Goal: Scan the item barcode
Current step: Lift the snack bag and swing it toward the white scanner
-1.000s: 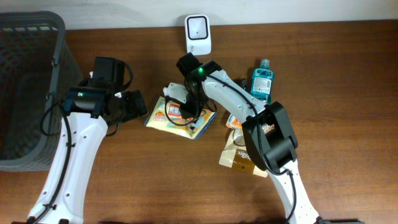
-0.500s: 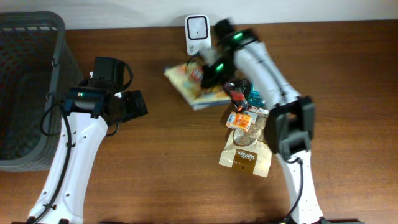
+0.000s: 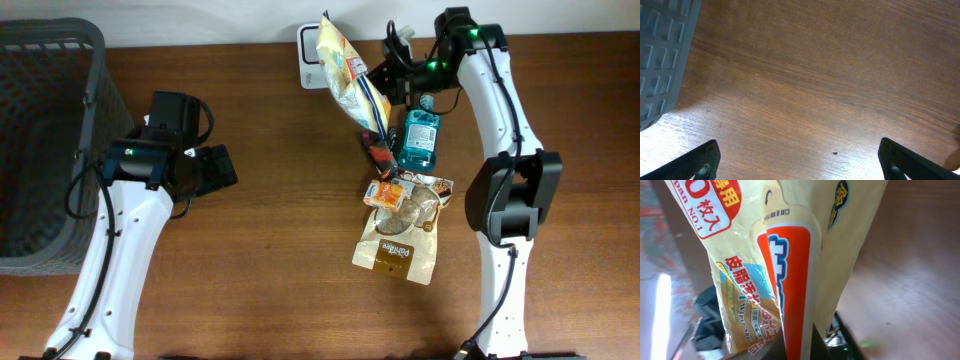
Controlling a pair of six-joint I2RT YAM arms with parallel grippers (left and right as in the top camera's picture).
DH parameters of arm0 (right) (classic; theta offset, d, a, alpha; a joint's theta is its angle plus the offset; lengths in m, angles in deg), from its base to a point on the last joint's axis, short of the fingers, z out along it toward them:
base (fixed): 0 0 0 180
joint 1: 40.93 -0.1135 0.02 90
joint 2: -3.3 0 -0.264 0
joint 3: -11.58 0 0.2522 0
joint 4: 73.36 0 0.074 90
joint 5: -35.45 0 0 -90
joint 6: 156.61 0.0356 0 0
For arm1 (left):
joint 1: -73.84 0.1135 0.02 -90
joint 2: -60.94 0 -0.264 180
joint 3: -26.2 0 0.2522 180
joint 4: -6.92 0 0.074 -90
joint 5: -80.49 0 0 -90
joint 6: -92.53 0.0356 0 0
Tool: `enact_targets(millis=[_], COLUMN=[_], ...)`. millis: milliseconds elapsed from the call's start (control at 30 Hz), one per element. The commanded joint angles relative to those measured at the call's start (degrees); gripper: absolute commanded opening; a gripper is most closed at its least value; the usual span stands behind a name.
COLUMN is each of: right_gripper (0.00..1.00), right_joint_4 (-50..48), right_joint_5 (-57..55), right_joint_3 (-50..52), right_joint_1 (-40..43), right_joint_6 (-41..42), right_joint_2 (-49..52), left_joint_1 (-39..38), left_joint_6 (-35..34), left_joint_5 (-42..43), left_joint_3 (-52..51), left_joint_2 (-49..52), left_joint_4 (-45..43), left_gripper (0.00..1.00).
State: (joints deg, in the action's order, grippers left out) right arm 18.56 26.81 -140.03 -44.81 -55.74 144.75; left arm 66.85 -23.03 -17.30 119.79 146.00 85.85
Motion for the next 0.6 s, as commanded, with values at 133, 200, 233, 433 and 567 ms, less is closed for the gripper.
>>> enact_targets(millis=[133,200,233,433,567], right_gripper=[0.04,0.04,0.04,0.04,0.04], right_joint_4=[0.66,2.27,3.21,14.47,19.17], right_joint_5=[7.61,7.61,7.58,7.61,7.61], right_joint_3=[-1.03,-1.03,-1.03,-1.03,-1.03], right_joint_1=[-1.64,-1.86,-1.97,-3.43,-4.11], right_joint_6=[0.79,0.48,-0.02,-12.31,-16.57], right_joint_2=[-0.72,-0.72,-0.79,-0.98,-1.22], left_joint_1=[0.13,0.13,0.13,0.13,0.13], left_joint_6=[-0.68,-0.68,-0.68,-0.68,-0.68], left_joint_5=[-0.63,-0.63,-0.63,-0.63,-0.63], left_joint_3=[0.57,0.57,0.57,0.57,0.57], left_joint_2=[-0.76,-0.76,-0.76,-0.76,-0.76], left_joint_4=[0.07,0.07,0.07,0.07,0.07], left_gripper=[0.99,0.99,0.99,0.99,0.99])
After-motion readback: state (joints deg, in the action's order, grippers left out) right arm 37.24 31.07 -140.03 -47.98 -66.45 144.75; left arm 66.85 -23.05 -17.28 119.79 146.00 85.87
